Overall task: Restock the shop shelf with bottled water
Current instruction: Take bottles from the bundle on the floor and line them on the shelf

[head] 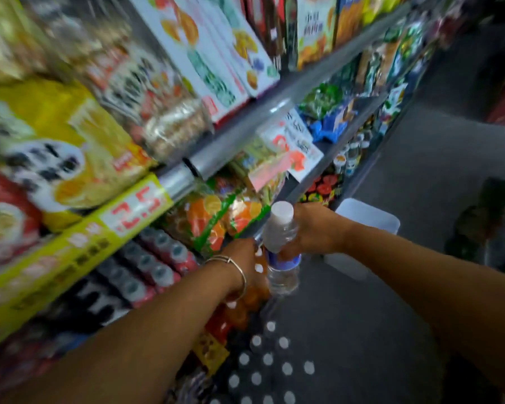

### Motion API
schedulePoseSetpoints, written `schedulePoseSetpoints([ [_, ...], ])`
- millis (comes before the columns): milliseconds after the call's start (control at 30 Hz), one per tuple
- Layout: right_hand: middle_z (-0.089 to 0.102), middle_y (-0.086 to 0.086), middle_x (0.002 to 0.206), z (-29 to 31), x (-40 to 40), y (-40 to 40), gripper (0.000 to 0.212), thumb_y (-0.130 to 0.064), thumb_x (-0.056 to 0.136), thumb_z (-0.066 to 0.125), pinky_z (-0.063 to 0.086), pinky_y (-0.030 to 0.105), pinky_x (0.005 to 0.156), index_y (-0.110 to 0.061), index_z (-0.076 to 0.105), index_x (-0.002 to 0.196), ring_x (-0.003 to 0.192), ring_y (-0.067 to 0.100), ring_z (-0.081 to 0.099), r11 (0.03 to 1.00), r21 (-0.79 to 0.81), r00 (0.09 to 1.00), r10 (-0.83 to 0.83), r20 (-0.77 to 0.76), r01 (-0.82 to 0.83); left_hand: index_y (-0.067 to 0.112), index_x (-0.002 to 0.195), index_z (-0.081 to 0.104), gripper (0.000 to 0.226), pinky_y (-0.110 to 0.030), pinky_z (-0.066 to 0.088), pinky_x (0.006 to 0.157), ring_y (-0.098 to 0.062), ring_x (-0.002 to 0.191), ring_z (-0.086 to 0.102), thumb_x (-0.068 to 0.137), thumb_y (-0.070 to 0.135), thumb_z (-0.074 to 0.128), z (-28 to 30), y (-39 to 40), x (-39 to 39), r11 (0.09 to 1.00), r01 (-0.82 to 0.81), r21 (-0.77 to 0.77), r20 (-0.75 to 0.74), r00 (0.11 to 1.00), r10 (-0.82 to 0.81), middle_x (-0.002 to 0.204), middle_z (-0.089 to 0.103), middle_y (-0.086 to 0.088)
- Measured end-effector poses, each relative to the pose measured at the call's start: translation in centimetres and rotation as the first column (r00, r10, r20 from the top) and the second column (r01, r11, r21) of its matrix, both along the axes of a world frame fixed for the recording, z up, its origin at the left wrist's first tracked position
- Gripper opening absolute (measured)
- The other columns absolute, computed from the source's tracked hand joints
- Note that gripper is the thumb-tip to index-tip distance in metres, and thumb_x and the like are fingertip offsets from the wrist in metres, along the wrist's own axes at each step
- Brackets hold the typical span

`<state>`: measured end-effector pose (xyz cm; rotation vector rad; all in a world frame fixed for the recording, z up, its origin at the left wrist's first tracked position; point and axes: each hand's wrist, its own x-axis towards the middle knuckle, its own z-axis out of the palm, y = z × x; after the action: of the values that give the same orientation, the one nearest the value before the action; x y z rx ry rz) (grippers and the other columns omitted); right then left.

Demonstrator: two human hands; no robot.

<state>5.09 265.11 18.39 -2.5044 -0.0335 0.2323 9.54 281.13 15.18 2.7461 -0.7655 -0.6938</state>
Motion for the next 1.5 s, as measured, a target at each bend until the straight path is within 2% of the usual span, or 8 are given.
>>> schedulePoseSetpoints([
  [267, 0.061, 0.001, 0.072, 25.0, -1.7, 2.8, 0.02, -0.02, 0.069, 0.081, 0.044, 0.026, 0.066, -0.009, 0.07, 0.08, 0.069, 0.012, 0.056, 0.993, -0.035, 0.986, 0.113, 0.123, -0.11, -0.001, 0.122, 0.052, 0.049, -0.029, 0.039, 0.089, -0.029, 0.115, 0.054, 0.083, 0.022, 0.069, 24.5, 3.3, -3.3, 0.994, 0.106, -0.013, 0.094, 0.99, -0.104, 0.126, 0.057, -0.017],
  [433, 0.062, 0.001, 0.069, 37.7, -3.3, 5.3, 0.011, -0.012, 0.074, 0.076, 0.049, 0.024, 0.053, -0.01, 0.069, 0.082, 0.06, 0.01, 0.056, 0.984, 0.025, 0.959, 0.167, 0.231, -0.177, 0.006, 0.085, 0.059, 0.024, -0.025, 0.038, 0.063, -0.016, 0.082, 0.05, 0.076, 0.022, 0.075, 36.4, 6.1, -4.6, 0.992, 0.061, -0.113, 0.188, 0.981, -0.039, 0.093, 0.059, -0.011],
  [600, 0.061, 0.005, 0.071, 47.0, -3.1, 8.0, 0.033, -0.025, 0.06, 0.08, 0.047, 0.024, 0.048, -0.003, 0.07, 0.082, 0.063, 0.018, 0.057, 0.971, 0.015, 0.918, 0.221, 0.331, -0.239, 0.001, 0.103, 0.06, 0.042, -0.038, 0.048, 0.091, -0.028, 0.098, 0.062, 0.072, 0.023, 0.079, 45.8, 9.2, -5.2, 0.971, 0.0, -0.238, 0.287, 0.955, 0.07, 0.103, 0.066, -0.013],
  [667, 0.061, -0.002, 0.06, 50.0, -3.0, 9.0, 0.025, -0.026, 0.057, 0.077, 0.044, 0.022, 0.044, -0.009, 0.069, 0.072, 0.057, 0.015, 0.055, 0.963, 0.04, 0.896, 0.233, 0.377, -0.266, 0.001, 0.111, 0.06, 0.049, -0.041, 0.049, 0.095, -0.026, 0.099, 0.063, 0.071, 0.024, 0.079, 49.0, 10.6, -5.4, 0.958, -0.043, -0.283, 0.296, 0.946, 0.13, 0.109, 0.067, -0.013],
  [767, 0.061, 0.003, 0.065, 54.2, -2.2, 10.3, 0.047, -0.035, 0.051, 0.073, 0.043, 0.023, 0.045, -0.001, 0.07, 0.084, 0.064, 0.02, 0.055, 0.953, 0.029, 0.853, 0.258, 0.454, -0.303, 0.003, 0.119, 0.057, 0.055, -0.038, 0.049, 0.097, -0.023, 0.104, 0.061, 0.072, 0.022, 0.078, 53.3, 12.6, -6.0, 0.922, -0.102, -0.375, 0.283, 0.934, 0.218, 0.114, 0.065, -0.01],
  [1000, 0.06, 0.014, 0.079, 61.4, 1.7, 13.0, 0.068, -0.046, 0.037, 0.075, 0.04, 0.028, 0.059, 0.0, 0.069, 0.087, 0.07, 0.024, 0.054, 0.921, 0.091, 0.789, 0.271, 0.551, -0.38, 0.007, 0.123, 0.055, 0.054, -0.02, 0.05, 0.072, -0.018, 0.096, 0.059, 0.074, 0.02, 0.076, 59.1, 15.7, -4.7, 0.832, -0.202, -0.516, 0.281, 0.878, 0.387, 0.111, 0.063, -0.006],
  [1167, 0.06, 0.01, 0.077, 63.6, 5.9, 13.6, 0.035, -0.037, 0.063, 0.079, 0.042, 0.027, 0.061, -0.008, 0.07, 0.08, 0.065, 0.022, 0.054, 0.928, 0.083, 0.764, 0.246, 0.596, -0.364, 0.006, 0.114, 0.059, 0.046, -0.03, 0.051, 0.081, -0.022, 0.092, 0.059, 0.073, 0.018, 0.077, 59.8, 16.1, -1.6, 0.769, -0.25, -0.588, 0.281, 0.829, 0.484, 0.098, 0.064, -0.007],
  [1500, 0.065, 0.007, 0.094, 64.2, 14.1, 14.6, 0.066, -0.066, 0.057, 0.074, 0.044, 0.029, 0.068, -0.009, 0.068, 0.09, 0.087, 0.023, 0.061, 0.969, -0.065, 0.704, 0.218, 0.676, -0.237, 0.011, 0.072, 0.054, 0.02, -0.032, 0.055, 0.073, -0.015, 0.066, 0.057, 0.079, 0.013, 0.073, 58.7, 13.6, 5.1, 0.643, -0.321, -0.695, 0.233, 0.745, 0.625, 0.072, 0.058, -0.006],
])
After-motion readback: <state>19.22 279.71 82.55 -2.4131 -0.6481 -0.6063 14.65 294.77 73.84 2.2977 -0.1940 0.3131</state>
